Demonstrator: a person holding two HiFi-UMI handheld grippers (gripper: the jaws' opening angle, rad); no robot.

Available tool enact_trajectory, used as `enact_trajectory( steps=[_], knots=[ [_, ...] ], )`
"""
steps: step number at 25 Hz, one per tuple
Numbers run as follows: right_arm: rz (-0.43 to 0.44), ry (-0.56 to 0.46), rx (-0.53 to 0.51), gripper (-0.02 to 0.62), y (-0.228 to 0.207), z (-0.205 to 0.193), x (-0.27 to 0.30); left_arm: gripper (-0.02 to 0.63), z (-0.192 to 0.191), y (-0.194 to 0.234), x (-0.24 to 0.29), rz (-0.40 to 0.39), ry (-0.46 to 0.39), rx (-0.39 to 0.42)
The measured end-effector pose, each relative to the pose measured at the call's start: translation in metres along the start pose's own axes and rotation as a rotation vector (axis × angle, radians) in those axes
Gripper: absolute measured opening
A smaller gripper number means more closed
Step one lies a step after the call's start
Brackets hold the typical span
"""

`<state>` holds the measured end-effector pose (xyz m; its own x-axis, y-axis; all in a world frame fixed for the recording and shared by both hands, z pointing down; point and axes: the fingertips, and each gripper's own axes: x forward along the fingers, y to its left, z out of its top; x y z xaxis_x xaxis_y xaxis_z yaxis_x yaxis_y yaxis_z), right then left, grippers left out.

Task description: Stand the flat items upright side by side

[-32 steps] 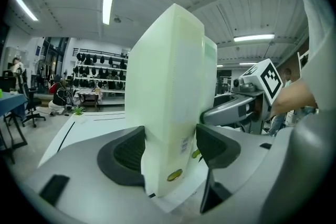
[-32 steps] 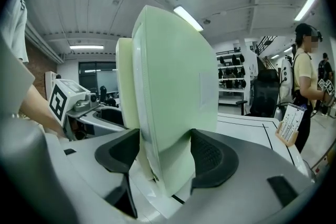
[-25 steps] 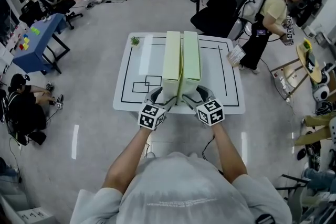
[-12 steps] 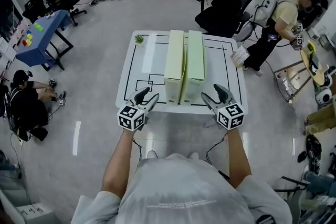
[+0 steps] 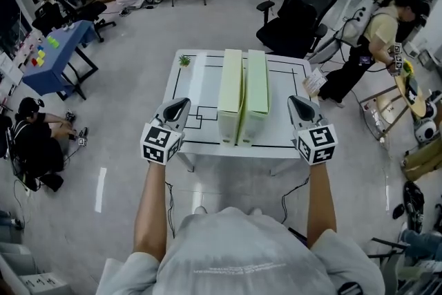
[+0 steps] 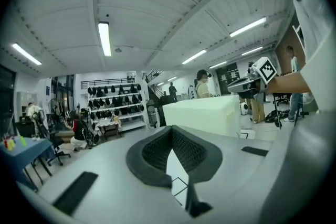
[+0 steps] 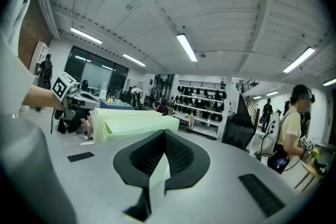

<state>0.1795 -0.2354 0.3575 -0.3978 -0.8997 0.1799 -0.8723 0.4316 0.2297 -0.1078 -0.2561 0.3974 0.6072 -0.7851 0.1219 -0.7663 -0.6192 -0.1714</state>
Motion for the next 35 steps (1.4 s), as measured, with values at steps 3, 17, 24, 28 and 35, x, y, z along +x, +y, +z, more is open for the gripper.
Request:
enact_trajectory(
  steps=[3,17,24,28,35],
  knots=[
    [-0.004,-0.025,-0.061,0.028,0.007,0.027,-0.004,0.018,0.038,0.000,0.002,0.001,-0.054,0.030],
    [-0.007,-0.116,-0.161,0.028,0.013,0.102,-0.021,0.018,0.132,-0.011,-0.005,-0.031,-0.147,0.140],
    [-0.003,-0.130,-0.160,0.028,0.014,0.111,-0.026,0.018,0.136,-0.022,-0.005,-0.047,-0.132,0.190],
    [-0.006,-0.120,-0.154,0.028,0.014,0.103,-0.026,0.018,0.134,-0.031,-0.005,-0.072,-0.137,0.188],
    [-0.006,-0.096,-0.134,0.028,0.016,0.090,-0.027,0.018,0.128,-0.037,-0.004,-0.087,-0.141,0.156]
  ],
)
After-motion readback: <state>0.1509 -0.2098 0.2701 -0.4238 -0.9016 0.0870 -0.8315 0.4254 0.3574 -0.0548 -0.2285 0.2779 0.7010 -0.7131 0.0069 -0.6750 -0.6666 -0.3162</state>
